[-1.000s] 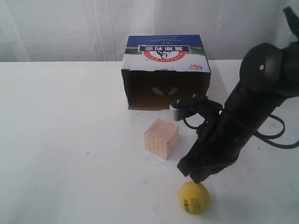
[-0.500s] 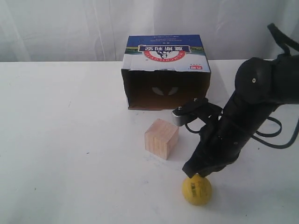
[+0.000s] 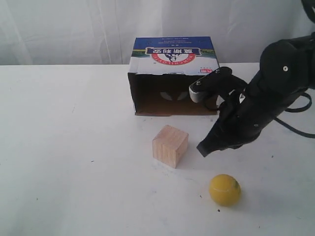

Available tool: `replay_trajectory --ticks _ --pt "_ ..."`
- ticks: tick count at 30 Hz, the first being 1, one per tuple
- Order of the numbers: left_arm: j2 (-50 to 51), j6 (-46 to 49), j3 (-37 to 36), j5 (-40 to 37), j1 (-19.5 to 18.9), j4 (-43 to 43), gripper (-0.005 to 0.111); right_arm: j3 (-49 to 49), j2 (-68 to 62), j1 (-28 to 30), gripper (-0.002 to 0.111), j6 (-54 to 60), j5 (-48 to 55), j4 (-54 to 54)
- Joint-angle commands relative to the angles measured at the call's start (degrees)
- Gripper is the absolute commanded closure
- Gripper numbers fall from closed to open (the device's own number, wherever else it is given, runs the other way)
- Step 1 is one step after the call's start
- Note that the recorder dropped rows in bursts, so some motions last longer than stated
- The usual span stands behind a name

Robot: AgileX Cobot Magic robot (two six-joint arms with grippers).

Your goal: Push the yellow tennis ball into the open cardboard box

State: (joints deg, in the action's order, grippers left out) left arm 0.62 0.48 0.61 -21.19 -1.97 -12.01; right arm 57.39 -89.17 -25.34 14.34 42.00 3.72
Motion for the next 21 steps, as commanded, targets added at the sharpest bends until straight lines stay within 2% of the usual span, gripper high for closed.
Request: replay_trajectory --ticks 1,7,14,19,21 --pt "0.08 -0.48 -0.47 -2.36 0.36 -0.49 0.107 -1.01 0.73 -0.21 0.108 -4.28 6.26 -0.96" --pt "0.08 -0.48 -0.47 -2.36 0.36 -0.49 0.107 -7.41 0.73 -0.21 0.108 -4.27 3.33 -0.96" --pt "0.08 -0.48 -0.47 -2.36 0.36 -0.49 0.107 -9.77 -0.83 -0.21 0.108 -4.27 -8.87 -1.1" --pt "0.08 -0.48 -0.47 -2.36 0.36 -0.49 0.107 -9.77 -1.07 -0.21 0.108 -4.27 -24.9 -1.1" --pt "0.08 -0.48 -0.47 -2.36 0.36 -0.49 0.107 -9.47 -0.98 -0.21 0.108 -4.39 -25.41 -0.9"
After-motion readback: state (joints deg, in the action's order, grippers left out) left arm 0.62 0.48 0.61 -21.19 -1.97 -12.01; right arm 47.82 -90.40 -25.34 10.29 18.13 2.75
